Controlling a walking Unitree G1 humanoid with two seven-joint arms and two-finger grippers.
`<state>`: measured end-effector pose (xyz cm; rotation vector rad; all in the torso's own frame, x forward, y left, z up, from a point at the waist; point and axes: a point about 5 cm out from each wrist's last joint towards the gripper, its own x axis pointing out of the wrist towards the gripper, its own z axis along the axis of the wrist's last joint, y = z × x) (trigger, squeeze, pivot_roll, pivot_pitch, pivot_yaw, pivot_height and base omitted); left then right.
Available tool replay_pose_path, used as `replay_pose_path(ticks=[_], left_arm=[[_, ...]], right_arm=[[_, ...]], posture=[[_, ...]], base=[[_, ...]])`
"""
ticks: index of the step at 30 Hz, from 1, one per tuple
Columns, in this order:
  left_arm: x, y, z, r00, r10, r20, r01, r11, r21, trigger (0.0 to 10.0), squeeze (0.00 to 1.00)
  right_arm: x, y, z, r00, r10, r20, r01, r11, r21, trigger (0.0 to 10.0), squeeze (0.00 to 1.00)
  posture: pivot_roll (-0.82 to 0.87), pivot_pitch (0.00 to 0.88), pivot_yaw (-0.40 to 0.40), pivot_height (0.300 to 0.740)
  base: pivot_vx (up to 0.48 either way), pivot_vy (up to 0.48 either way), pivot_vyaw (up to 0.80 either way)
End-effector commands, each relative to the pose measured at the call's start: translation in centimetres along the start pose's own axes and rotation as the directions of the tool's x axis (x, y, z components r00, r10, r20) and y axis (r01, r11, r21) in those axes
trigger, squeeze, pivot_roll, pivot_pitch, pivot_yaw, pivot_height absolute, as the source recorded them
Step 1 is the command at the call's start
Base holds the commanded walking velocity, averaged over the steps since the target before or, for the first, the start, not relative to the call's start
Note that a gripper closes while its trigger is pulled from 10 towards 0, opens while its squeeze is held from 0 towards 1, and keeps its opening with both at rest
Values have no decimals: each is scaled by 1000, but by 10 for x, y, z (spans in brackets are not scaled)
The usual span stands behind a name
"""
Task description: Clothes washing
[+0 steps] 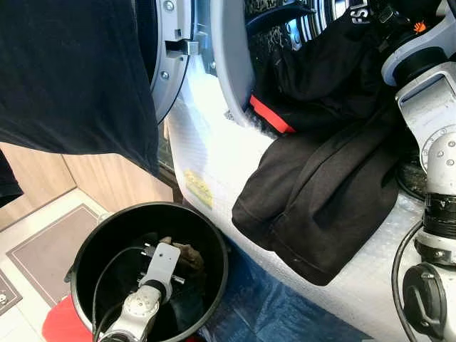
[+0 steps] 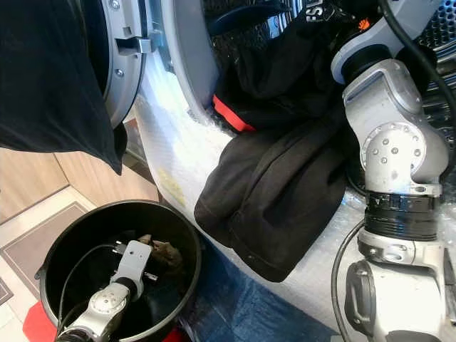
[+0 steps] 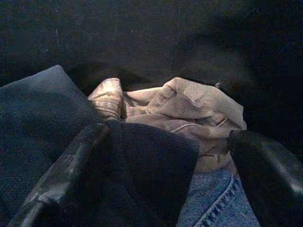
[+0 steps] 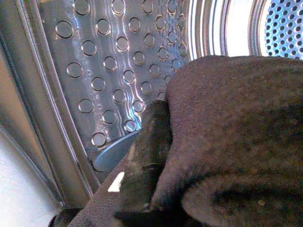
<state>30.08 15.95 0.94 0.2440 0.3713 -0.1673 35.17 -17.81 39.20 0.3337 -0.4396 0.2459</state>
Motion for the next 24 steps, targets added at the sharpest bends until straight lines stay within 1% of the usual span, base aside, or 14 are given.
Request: replay_pose_path(ticks=[1, 2, 5, 6, 7, 10, 17, 19, 21, 23, 24], left_arm=[[-7, 0, -19, 997, 4, -73, -3, 1000, 4, 10000, 0], [-7, 0, -19, 997, 4, -73, -3, 1000, 4, 10000, 0], [-7, 0, -19, 997, 4, -74, -4, 1000, 3, 10000, 0], [-7, 0, -19, 997, 4, -74, -4, 1000, 3, 10000, 0], [-7, 1, -19, 997, 3, -74, -3, 1000, 3, 10000, 0], [-8, 1, -20, 997, 4, -74, -4, 1000, 3, 10000, 0], [-8, 2, -20, 997, 4, -74, -4, 1000, 5, 10000, 0], [-8, 2, -20, 997, 3, -74, -3, 1000, 6, 10000, 0], [-8, 2, -20, 997, 4, -74, -4, 1000, 6, 10000, 0], [-8, 2, -20, 997, 4, -75, -3, 1000, 6, 10000, 0], [-8, 2, -20, 997, 3, -75, -3, 1000, 7, 10000, 0]], right_arm=[[-3, -10, 1, 999, -33, -9, 33, 999, -18, 10000, 1000], [-3, -10, 1, 999, -36, -8, 36, 999, -27, 10000, 1000], [-4, -14, 5, 998, -61, -6, 60, 993, -102, 10000, 1000], [-4, -14, 5, 998, -61, -6, 60, 993, -102, 10000, 1000], [-5, -18, 6, 997, -78, -10, 76, 988, -133, 10000, 1000], [-6, -22, 5, 995, -97, -16, 93, 986, -138, 10000, 1000], [-7, -24, 9, 994, -108, 11, 108, 981, -161, 10000, 1000], [-8, -27, 14, 992, -126, 31, 130, 973, -193, 10000, 1000], [-9, -29, 16, 989, -143, 33, 146, 967, -207, 10000, 1000], [-10, -30, 16, 988, -151, 29, 154, 966, -207, 10000, 1000], [-11, -34, 14, 985, -172, 16, 172, 965, -198, 10000, 1000]], posture=[[-38, 75, -72, 740], [-38, 75, -72, 740], [-38, 75, -72, 740], [-38, 75, -72, 740], [-38, 75, -72, 740], [-38, 75, -72, 740], [-38, 79, -68, 740], [-36, 78, -68, 740], [-36, 78, -68, 740], [-36, 78, -68, 740], [-35, 80, -69, 740]], base=[[0, 0, 0], [0, 0, 0], [0, 0, 0], [0, 0, 0], [0, 0, 0], [0, 0, 0], [0, 0, 0], [0, 0, 0], [0, 0, 0], [0, 0, 0], [0, 0, 0]])
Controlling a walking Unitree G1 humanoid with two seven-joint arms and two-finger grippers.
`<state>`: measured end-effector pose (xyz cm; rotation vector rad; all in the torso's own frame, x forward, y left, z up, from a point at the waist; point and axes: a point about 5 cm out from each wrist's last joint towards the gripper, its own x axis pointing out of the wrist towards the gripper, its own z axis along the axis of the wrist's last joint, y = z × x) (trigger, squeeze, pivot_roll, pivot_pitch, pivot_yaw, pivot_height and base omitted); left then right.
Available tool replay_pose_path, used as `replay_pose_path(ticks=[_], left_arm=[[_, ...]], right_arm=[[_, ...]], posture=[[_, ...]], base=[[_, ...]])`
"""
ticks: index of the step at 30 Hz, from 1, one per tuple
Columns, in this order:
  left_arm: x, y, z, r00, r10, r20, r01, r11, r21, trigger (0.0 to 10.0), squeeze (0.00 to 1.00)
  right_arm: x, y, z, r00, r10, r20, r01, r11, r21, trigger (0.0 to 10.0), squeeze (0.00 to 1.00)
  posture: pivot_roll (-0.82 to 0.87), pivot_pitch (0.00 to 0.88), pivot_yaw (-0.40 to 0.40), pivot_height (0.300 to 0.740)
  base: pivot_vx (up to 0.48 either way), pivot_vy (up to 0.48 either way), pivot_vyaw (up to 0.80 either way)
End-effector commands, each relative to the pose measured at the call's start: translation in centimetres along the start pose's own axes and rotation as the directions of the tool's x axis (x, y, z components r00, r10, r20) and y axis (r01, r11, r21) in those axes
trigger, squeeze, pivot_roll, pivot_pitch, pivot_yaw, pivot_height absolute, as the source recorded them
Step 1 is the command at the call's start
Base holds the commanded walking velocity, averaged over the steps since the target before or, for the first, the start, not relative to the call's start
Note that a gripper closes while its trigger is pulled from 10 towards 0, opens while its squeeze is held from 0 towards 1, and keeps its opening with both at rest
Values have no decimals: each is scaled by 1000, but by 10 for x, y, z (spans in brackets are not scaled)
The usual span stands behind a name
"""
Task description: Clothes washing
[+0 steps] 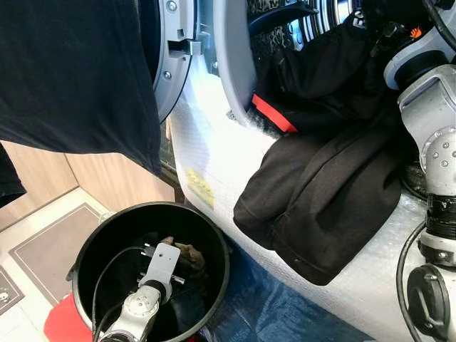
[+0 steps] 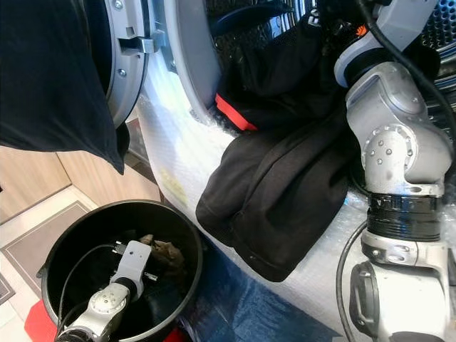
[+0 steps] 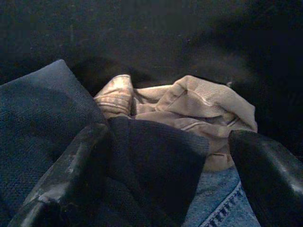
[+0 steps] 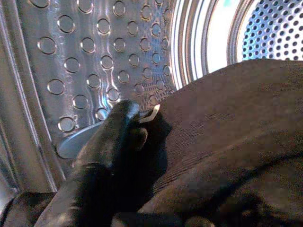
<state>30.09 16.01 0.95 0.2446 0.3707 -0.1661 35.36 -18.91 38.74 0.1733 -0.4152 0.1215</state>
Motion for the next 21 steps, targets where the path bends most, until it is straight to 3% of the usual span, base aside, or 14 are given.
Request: replay_pose_path(ticks=[1, 10, 11, 12, 13, 14, 15, 17, 19, 21], left_arm=[[-8, 1, -20, 997, 2, -75, -1, 1000, 6, 10000, 0], [-7, 2, -19, 997, 5, -74, -5, 1000, 6, 10000, 0], [-7, 2, -19, 997, 4, -76, -3, 1000, 5, 10000, 0], [-7, 2, -19, 997, 1, -76, -1, 1000, 6, 10000, 0], [-7, 2, -19, 997, 1, -76, -1, 1000, 6, 10000, 0], [-7, 2, -19, 997, -1, -76, 1, 1000, 9, 10000, 0], [-7, 3, -19, 997, 1, -74, 0, 1000, 11, 10000, 0], [-7, 3, -18, 998, 4, -70, -3, 1000, 13, 10000, 0], [-7, 6, -15, 999, 25, -38, -26, 999, -20, 10000, 0], [-7, 7, -14, 999, 32, -32, -33, 999, -25, 10000, 0]], right_arm=[[-8, -27, 9, 996, -90, 13, 91, 996, -11, 10000, 1000], [-10, -34, 11, 990, -130, 46, 130, 992, -2, 10000, 1000], [-9, -33, 10, 993, -112, 36, 112, 994, 7, 10000, 937], [-8, -30, 9, 997, -73, 13, 73, 997, 14, 10000, 604], [-8, -30, 9, 997, -73, 13, 73, 997, 14, 10000, 604], [-5, -21, 7, 1000, -9, 4, 9, 1000, 11, 10000, 0], [-7, -2, 6, 998, 65, 20, -65, 998, -1, 10000, 0], [-13, 13, 7, 994, 105, 35, -105, 994, -7, 10000, 0], [-30, 42, -4, 989, 137, 52, -141, 988, 70, 10000, 0], [-32, 46, -7, 989, 142, 48, -146, 985, 87, 10000, 0]], posture=[[-35, 80, -69, 740], [-33, 79, -68, 740], [-35, 78, -66, 740], [-35, 77, -67, 740], [-35, 77, -67, 740], [-36, 77, -66, 740], [-36, 77, -66, 740], [-36, 77, -66, 740], [-29, 82, -63, 740], [-29, 82, -63, 740]], base=[[0, 0, 0], [0, 0, 0], [0, 0, 0], [0, 0, 0], [0, 0, 0], [0, 0, 0], [0, 0, 0], [0, 0, 0], [0, 0, 0], [0, 0, 0]])
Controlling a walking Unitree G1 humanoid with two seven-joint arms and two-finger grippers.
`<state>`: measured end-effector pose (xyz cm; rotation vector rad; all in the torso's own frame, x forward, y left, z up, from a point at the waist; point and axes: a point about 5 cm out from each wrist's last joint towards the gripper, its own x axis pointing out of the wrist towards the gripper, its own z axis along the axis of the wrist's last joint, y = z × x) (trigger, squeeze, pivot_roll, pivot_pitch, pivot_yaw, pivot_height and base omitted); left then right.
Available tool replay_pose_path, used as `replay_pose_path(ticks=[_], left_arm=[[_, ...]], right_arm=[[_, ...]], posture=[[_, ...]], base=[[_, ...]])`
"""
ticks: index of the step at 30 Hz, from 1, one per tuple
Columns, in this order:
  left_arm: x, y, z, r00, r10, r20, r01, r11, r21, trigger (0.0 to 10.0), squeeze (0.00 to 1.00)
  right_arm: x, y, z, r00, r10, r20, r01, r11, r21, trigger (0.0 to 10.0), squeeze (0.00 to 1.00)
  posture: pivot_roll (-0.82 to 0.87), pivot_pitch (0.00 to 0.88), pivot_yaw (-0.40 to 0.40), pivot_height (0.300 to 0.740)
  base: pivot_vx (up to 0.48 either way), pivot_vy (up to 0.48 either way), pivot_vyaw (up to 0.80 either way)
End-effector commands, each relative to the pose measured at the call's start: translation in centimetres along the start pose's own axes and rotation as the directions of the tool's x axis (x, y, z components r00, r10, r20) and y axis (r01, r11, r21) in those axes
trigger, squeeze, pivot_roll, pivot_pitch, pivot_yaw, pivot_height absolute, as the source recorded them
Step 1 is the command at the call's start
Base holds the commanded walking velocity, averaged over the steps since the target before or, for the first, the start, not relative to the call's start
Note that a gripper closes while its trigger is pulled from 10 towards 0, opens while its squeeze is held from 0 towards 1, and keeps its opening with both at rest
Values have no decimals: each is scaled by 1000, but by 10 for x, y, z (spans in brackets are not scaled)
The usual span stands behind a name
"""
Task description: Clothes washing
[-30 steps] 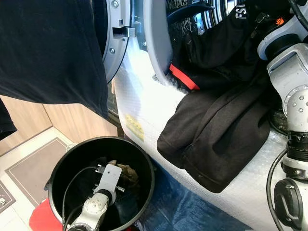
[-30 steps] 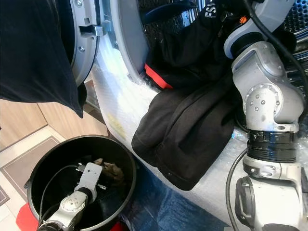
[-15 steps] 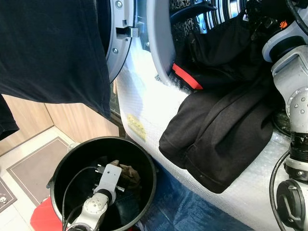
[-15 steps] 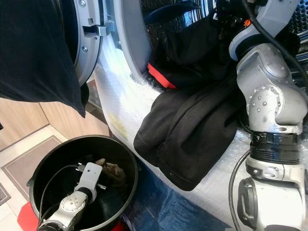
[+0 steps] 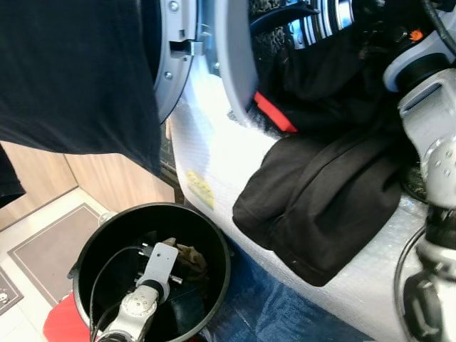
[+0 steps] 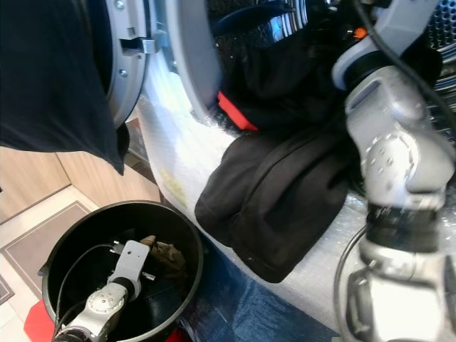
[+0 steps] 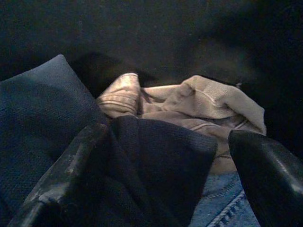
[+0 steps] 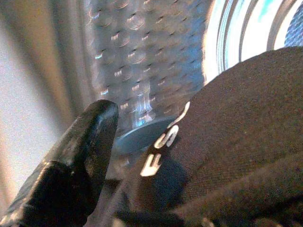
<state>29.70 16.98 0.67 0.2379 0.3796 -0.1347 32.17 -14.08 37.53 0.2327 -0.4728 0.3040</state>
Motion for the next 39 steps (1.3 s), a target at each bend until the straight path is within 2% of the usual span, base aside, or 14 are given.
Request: replay_pose_path(ticks=[1, 5, 13, 15, 19, 20, 26, 30, 31, 33, 34, 36, 37, 39], left_arm=[[-4, 3, -8, 1000, 27, -12, -27, 1000, -15, 10000, 0], [-6, 14, -8, 996, 91, 3, -91, 996, -8, 10000, 0], [-14, 34, -8, 974, 220, 58, -216, 974, -64, 10000, 0], [-16, 35, -13, 975, 217, 47, -214, 975, -56, 10000, 0], [-18, 33, -17, 979, 202, 36, -201, 979, -41, 10000, 0], [-18, 32, -17, 980, 198, 34, -197, 980, -40, 10000, 0], [-15, 27, -13, 983, 178, 46, -176, 983, -46, 10000, 0], [-14, 23, -11, 985, 161, 59, -159, 986, -47, 10000, 0], [-14, 23, -11, 985, 161, 59, -159, 986, -47, 10000, 0], [-15, 21, -12, 986, 155, 58, -153, 987, -45, 10000, 0], [-15, 21, -12, 986, 155, 58, -153, 987, -45, 10000, 0], [-15, 21, -13, 986, 156, 57, -153, 987, -44, 10000, 0], [-15, 21, -13, 986, 156, 57, -153, 987, -44, 10000, 0], [-16, 21, -14, 986, 155, 56, -152, 987, -43, 10000, 0]], right_arm=[[-4, -2, -1, 1000, -10, -2, 10, 1000, 15, 10000, 0], [-5, 3, -3, 1000, 0, -1, 0, 999, 41, 10000, 0], [-12, 27, 17, 985, 121, 127, -132, 987, 87, 10000, 0], [-16, 42, 28, 947, 233, 222, -265, 956, 124, 10000, 0], [-23, 55, 36, 894, 332, 301, -389, 908, 155, 10000, 0], [-29, 59, 41, 861, 371, 347, -445, 881, 162, 10000, 0], [-39, 57, 50, 812, 380, 443, -513, 827, 230, 10000, 0], [-53, 54, 55, 725, 438, 532, -632, 730, 260, 10000, 0], [-53, 54, 55, 725, 438, 532, -632, 730, 260, 10000, 0], [-61, 47, 58, 665, 427, 613, -701, 640, 315, 10000, 0], [-61, 47, 58, 665, 427, 613, -701, 640, 315, 10000, 0], [-67, 44, 59, 628, 429, 649, -742, 582, 334, 10000, 0], [-67, 44, 59, 628, 429, 649, -742, 582, 334, 10000, 0], [-76, 41, 57, 577, 476, 664, -793, 520, 317, 10000, 0]], posture=[[-22, 87, -61, 740], [-18, 90, -55, 740], [-8, 96, -40, 740], [-5, 93, -35, 740], [-5, 87, -32, 740], [-5, 87, -32, 740], [-11, 79, -30, 740], [-11, 77, -32, 740], [-11, 77, -32, 740], [-7, 76, -34, 740], [-7, 76, -34, 740], [-3, 71, -35, 740], [-3, 71, -35, 740], [-3, 71, -35, 740]], base=[[0, 0, 0], [0, 0, 0], [0, 0, 0], [0, 0, 0], [0, 0, 0], [0, 0, 0], [0, 0, 0], [0, 0, 0], [0, 0, 0], [0, 0, 0], [0, 0, 0], [0, 0, 0], [0, 0, 0], [0, 0, 0]])
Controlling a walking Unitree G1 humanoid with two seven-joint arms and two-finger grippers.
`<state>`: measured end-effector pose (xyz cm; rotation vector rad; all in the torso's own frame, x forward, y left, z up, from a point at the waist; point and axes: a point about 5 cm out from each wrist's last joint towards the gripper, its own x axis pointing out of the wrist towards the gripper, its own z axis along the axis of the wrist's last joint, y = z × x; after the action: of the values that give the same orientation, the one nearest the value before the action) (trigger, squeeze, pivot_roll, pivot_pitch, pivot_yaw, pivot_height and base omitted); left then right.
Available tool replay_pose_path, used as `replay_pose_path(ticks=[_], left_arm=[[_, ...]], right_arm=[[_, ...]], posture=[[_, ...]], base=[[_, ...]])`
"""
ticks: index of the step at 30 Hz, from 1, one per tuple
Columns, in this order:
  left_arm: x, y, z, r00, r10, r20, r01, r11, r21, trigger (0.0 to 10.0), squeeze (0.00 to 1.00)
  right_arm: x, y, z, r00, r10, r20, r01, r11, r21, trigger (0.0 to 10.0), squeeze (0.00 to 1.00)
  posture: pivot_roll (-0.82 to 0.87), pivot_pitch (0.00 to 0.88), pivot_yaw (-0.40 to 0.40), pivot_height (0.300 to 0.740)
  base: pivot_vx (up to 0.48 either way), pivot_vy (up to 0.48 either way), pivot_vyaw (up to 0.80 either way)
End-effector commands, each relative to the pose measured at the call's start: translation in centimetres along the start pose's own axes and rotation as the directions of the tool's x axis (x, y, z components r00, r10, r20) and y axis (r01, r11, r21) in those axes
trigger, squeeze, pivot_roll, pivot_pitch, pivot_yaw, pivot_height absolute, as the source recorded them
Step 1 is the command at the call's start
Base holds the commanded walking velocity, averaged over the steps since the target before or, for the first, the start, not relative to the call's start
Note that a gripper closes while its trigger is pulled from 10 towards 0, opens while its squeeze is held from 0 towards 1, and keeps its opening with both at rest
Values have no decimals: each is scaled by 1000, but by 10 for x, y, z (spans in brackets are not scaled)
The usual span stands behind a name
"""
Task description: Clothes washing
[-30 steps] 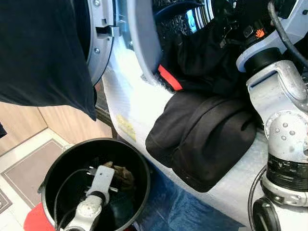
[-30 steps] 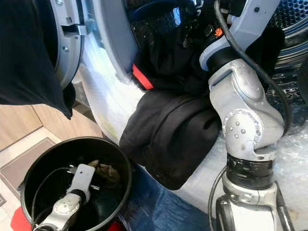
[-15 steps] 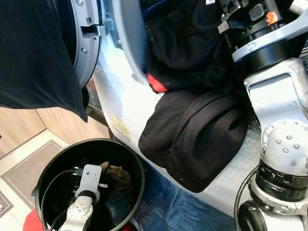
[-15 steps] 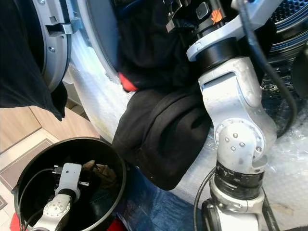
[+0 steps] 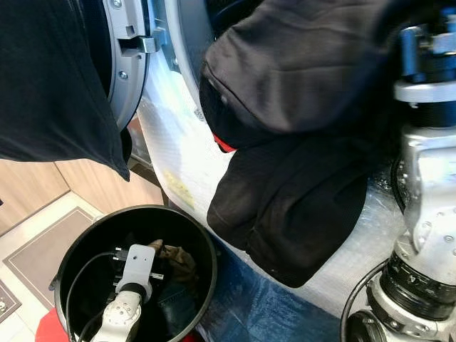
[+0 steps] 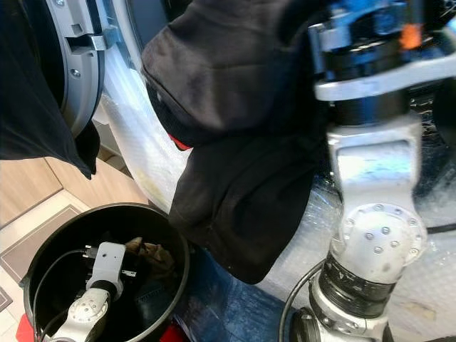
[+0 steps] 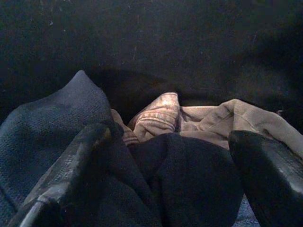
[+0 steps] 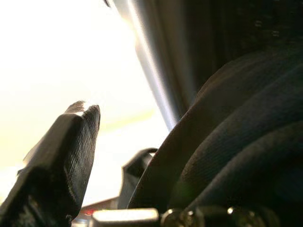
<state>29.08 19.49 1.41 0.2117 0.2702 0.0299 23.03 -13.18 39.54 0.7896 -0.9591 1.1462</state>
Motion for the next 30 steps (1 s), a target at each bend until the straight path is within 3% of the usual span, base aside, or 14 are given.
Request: replay_pose_path(ticks=[1, 6, 10, 11, 18, 30], left_arm=[[-7, -2, -12, 999, -14, -32, 14, 1000, 14, 10000, 0], [-7, -2, -12, 999, -18, -32, 18, 1000, 16, 10000, 0], [-7, -3, -11, 999, -19, -30, 20, 1000, 18, 10000, 0], [-7, -3, -12, 999, -19, -29, 19, 1000, 18, 10000, 0], [-7, -2, -11, 999, -20, -28, 21, 999, 24, 10000, 0], [-4, 0, -7, 1000, -21, -18, 22, 999, 29, 10000, 0]], right_arm=[[-4, 9, 6, 998, 70, 9, -70, 998, 7, 10000, 0], [-23, 16, 3, 989, 149, 8, -149, 983, 107, 10000, 0], [-37, 19, -2, 984, 180, -12, -177, 975, 138, 10000, 0], [-42, 19, -5, 984, 180, -17, -175, 972, 154, 0, 0], [-58, 18, -21, 983, 176, -57, -162, 968, 190, 0, 0], [-55, 27, -37, 975, 217, -49, -201, 953, 226, 0, 0]], posture=[[-3, 71, -35, 740], [3, 60, -37, 740], [8, 55, -37, 740], [9, 55, -37, 740], [15, 63, -33, 740], [14, 81, -30, 740]], base=[[0, 0, 0], [0, 0, 0], [0, 0, 0], [0, 0, 0], [0, 0, 0], [0, 0, 0]])
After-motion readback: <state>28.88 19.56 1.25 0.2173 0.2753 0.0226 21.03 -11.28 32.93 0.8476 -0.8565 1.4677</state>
